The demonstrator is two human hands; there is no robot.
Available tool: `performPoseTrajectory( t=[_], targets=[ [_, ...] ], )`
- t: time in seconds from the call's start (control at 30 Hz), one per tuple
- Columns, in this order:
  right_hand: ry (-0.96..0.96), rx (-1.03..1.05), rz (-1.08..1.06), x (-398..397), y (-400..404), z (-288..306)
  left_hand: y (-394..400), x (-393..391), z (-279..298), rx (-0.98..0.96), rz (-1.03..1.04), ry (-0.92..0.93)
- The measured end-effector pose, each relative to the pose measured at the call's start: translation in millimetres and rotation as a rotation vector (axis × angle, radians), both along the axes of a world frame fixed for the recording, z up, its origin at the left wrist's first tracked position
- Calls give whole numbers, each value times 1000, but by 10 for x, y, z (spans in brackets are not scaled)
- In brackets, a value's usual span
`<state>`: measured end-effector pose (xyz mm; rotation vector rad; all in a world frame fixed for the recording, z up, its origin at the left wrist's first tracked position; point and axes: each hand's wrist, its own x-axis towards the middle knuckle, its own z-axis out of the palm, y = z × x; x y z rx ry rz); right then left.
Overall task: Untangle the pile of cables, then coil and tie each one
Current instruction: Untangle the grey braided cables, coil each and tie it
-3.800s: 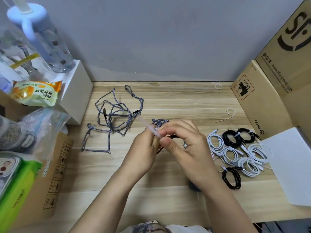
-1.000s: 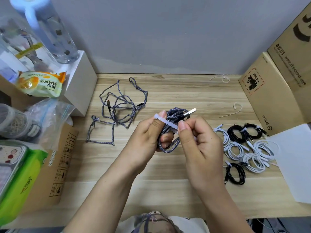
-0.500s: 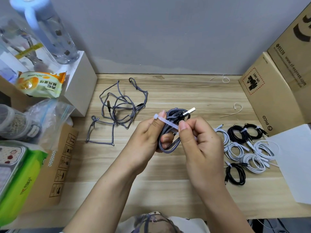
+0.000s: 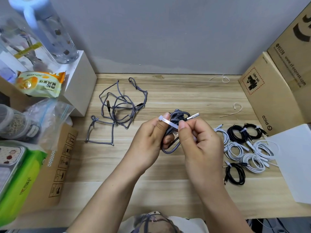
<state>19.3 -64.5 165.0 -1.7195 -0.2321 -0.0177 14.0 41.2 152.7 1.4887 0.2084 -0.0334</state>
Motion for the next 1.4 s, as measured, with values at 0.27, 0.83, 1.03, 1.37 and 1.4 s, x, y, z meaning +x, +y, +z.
performPoseTrajectory(
  t=[0.27,0.83,1.03,1.37,1.4],
  targets=[
    [-19,-154,-52,32,20,-84,-14,-25,-149,391,-21,-107],
    [-433,-409,27,91,71,-105,9,67,-600,714,-145,-76],
    [-491,-194,67,-35,59,-42,43,101,-359,261,0,-6],
    [244,191,363,-48,-136,48,201,135,-255,51,96,39],
    [367,218,368,-15,-140,20,187,129,-259,121,105,-4]
  ],
)
